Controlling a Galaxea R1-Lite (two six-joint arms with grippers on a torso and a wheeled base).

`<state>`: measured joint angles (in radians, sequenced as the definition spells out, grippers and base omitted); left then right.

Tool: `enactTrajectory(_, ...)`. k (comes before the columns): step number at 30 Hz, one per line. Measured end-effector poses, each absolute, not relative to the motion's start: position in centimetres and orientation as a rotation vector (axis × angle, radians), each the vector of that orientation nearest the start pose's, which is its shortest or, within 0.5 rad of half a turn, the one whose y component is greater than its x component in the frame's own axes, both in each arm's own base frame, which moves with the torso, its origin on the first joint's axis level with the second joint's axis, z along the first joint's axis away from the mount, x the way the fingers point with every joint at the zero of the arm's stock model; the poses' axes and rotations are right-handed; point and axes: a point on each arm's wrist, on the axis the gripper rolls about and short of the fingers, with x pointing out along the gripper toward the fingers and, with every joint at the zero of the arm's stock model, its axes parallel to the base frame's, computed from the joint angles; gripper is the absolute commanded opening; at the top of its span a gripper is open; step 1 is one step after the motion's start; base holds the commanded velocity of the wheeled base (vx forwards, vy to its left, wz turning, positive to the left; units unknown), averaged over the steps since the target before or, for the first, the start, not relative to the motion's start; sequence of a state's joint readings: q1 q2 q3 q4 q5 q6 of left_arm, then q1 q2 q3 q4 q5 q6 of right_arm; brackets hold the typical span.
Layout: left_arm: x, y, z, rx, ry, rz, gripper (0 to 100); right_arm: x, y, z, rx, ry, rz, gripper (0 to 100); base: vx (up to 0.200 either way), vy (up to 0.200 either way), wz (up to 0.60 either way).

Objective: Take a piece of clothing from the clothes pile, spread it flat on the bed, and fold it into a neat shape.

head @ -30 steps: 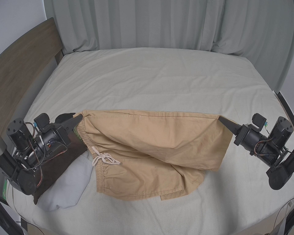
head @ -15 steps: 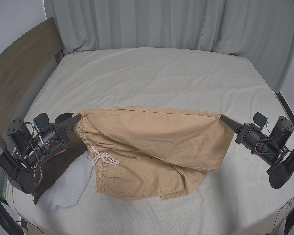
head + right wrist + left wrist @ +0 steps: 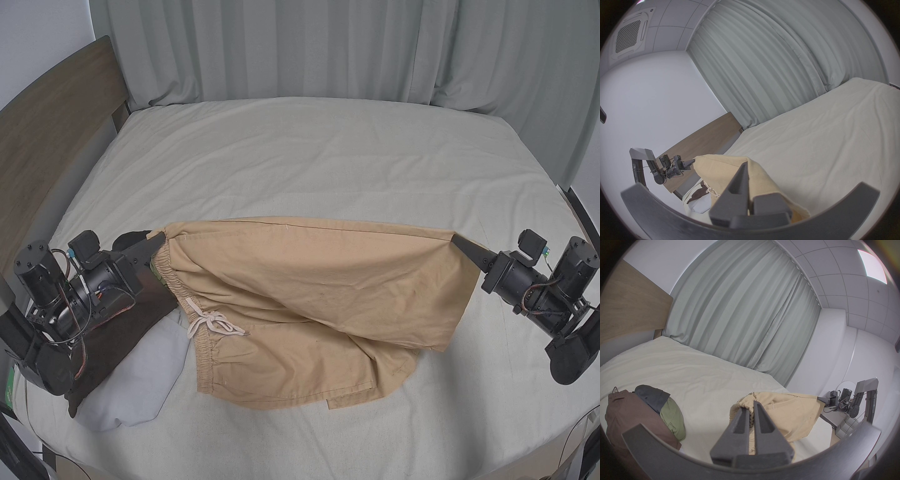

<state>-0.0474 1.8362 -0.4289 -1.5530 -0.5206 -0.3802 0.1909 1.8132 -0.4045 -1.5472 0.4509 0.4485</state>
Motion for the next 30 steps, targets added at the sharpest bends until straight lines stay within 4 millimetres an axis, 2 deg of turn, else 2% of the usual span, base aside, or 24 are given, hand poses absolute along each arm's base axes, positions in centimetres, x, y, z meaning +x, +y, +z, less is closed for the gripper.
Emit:
enactTrajectory(24, 27.9, -2.4, 14.4, -0.338, -0.034, -0.585, 0, 26.9, 5.8, 14.5, 0.410, 0.000, 0.648, 0, 0.000, 0.000, 0.00)
enactTrajectory(30, 28.2, -2.6, 14.2, -0.339, -0.030, -0.589, 0, 28.0, 6.1, 14.9, 0.401, -0.027, 0.655, 0, 0.000, 0.000, 0.00)
